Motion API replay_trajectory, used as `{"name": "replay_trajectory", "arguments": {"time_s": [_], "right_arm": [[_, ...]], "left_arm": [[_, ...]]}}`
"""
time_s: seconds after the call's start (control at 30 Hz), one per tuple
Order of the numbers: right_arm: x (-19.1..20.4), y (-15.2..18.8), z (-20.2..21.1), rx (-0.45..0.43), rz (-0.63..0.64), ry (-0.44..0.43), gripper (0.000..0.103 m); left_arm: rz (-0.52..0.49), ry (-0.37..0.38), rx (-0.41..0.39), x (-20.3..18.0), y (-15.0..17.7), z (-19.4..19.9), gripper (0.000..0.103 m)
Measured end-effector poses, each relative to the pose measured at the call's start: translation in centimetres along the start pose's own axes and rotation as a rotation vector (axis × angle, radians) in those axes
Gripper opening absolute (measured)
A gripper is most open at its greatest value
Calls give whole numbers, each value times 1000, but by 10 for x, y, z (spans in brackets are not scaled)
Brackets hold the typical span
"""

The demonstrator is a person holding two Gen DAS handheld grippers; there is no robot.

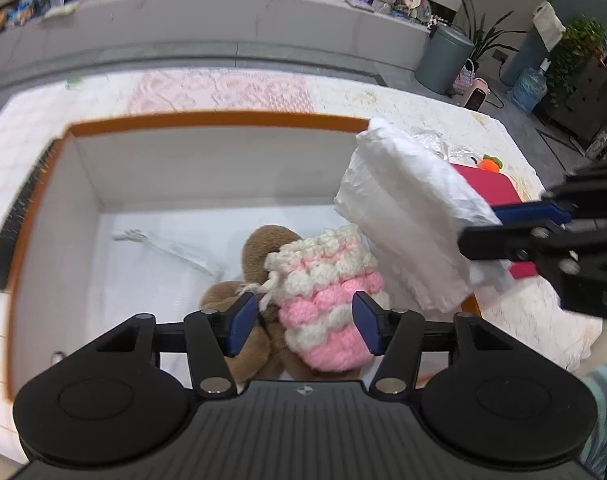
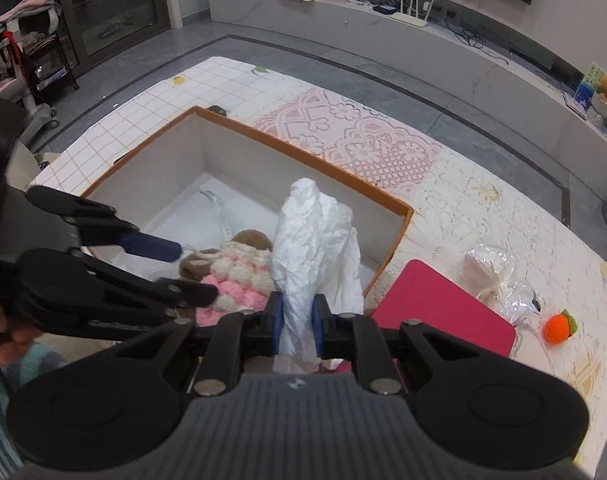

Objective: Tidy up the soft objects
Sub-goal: 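Carry the white cloth and pink knitted item with both tools into the box, then open both tools to release the cloth and knitted item in the box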

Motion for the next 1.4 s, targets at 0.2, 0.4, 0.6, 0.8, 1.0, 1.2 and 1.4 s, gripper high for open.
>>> {"name": "replay_trajectory", "arguments": {"time_s": [0.2,0.4,0.6,0.8,1.0,1.2,1.4], "right_arm": [[-10,2,-10,6,-17,3,14],[-15,-5,-24,4,-34,-5,14],[-20,-14,-44,3,-69,-19,14],[-26,-27,-60,-7,-85,-1,14],[-31,-29,-95,63,-83,6,14],[-25,-26,-119,115,-55,-16,15],[-20,-28,-121,125,-1,15,22]], "left_arm": [[37,16,44,-6,-1,-21,53],[8,0,14,-15,-5,-18,27],[-8,14,-85,-19,-32,12,25],[-6,-66,-145,-1,-67,16,25],[-36,-177,-88,24,-76,-20,25],[-105,-300,-77,39,-77,-46,26],[-155,-375,-28,50,-68,-69,26]]}}
Point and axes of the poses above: each gripper's, at about its wrist camera, not at the fingertips, and z roughly against the way its jaws point, x to its left, y to its underside, the point moved 6 cm from there along -z, roughly the way its jaws point, and after that the axes turned 9 degrees about z, right-handed, at the moved point
